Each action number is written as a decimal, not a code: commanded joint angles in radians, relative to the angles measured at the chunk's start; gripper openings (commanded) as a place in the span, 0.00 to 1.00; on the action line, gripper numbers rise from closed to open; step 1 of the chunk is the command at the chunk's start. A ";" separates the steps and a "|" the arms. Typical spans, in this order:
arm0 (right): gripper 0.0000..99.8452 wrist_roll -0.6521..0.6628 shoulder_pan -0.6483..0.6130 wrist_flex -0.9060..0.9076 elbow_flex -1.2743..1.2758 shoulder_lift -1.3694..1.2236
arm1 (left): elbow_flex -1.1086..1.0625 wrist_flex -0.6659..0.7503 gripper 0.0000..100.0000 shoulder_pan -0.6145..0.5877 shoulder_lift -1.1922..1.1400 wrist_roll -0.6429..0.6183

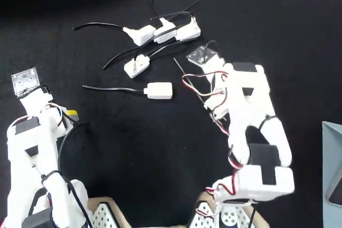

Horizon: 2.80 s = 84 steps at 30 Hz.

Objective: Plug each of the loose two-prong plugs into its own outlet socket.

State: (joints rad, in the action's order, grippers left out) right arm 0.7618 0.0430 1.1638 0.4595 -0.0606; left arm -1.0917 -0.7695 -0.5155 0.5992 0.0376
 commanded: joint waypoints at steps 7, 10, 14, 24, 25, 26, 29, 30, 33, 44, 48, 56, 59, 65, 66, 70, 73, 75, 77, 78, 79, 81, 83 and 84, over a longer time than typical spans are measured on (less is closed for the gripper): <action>0.16 -0.012 0.003 -0.084 -0.010 -0.124 | 0.005 0.014 0.29 0.013 0.021 0.012; 0.16 -0.012 -0.025 -0.078 -0.010 -0.134 | 0.005 0.014 0.29 0.013 0.021 0.012; 0.08 -0.012 -0.061 -0.078 -0.007 -0.134 | 0.005 0.014 0.29 0.013 0.021 0.012; 0.01 -0.012 -0.061 -0.078 -0.008 -0.127 | 0.005 0.014 0.29 0.013 0.021 0.012; 0.01 -0.012 -0.061 -0.078 -0.008 -0.127 | 0.005 0.014 0.29 0.013 0.021 0.012; 0.01 -0.012 -0.063 -0.078 -0.010 -0.127 | 0.005 0.014 0.29 0.013 0.021 0.012; 0.01 -0.017 -0.063 -0.077 -0.012 -0.127 | 0.005 0.014 0.29 0.013 0.021 0.012; 0.03 -0.018 -0.063 -0.077 -0.012 -0.127 | 0.005 0.014 0.29 0.013 0.021 0.012; 0.10 -0.015 -0.063 -0.035 -0.015 -0.127 | 0.005 0.014 0.29 0.013 0.021 0.012; 0.06 -0.012 -0.063 0.150 -0.153 -0.137 | 0.005 0.014 0.29 0.013 0.021 0.012; 0.06 -0.012 -0.063 0.147 -0.151 -0.150 | 0.005 0.014 0.29 0.013 0.020 0.012; 0.07 -0.018 -0.123 0.173 -0.180 -0.236 | 0.005 0.014 0.29 0.015 0.020 0.012; 0.08 -0.018 -0.123 0.215 -0.229 -0.236 | 0.005 0.014 0.29 0.015 0.020 0.012; 0.10 -0.015 -0.123 0.276 -0.274 -0.237 | 0.005 0.014 0.29 0.015 0.020 0.012; 0.10 -0.015 -0.123 0.276 -0.274 -0.237 | 0.005 0.014 0.29 0.015 0.020 0.012; 0.10 -0.014 -0.123 0.276 -0.269 -0.239 | 0.005 0.014 0.29 0.015 0.020 0.012; 0.10 -0.014 -0.123 0.276 -0.272 -0.268 | 0.005 0.014 0.29 0.015 0.020 0.012; 0.09 -0.012 -0.124 0.276 -0.277 -0.303 | 0.005 0.014 0.29 0.015 0.020 0.012; 0.06 -0.012 -0.124 0.269 -0.300 -0.329 | 0.005 0.014 0.29 0.015 0.020 0.012; 0.03 -0.012 -0.121 0.262 -0.314 -0.337 | 0.005 0.014 0.29 0.015 0.020 0.012; 0.01 -0.012 -0.120 0.262 -0.328 -0.338 | 0.005 0.014 0.29 0.015 0.020 0.012; 0.01 -0.012 -0.120 0.273 -0.341 -0.335 | 0.005 0.014 0.29 0.015 0.020 0.012; 0.01 -0.012 -0.129 0.288 -0.340 -0.312 | 0.005 0.014 0.29 0.015 0.020 0.012; 0.01 -0.012 -0.129 0.295 -0.337 -0.291 | 0.005 0.014 0.29 0.015 0.020 0.012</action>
State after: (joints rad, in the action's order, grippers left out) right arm 0.7526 -0.0675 1.4400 0.1665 -0.4043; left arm -1.0917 -0.7695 -0.5094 0.5992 0.0391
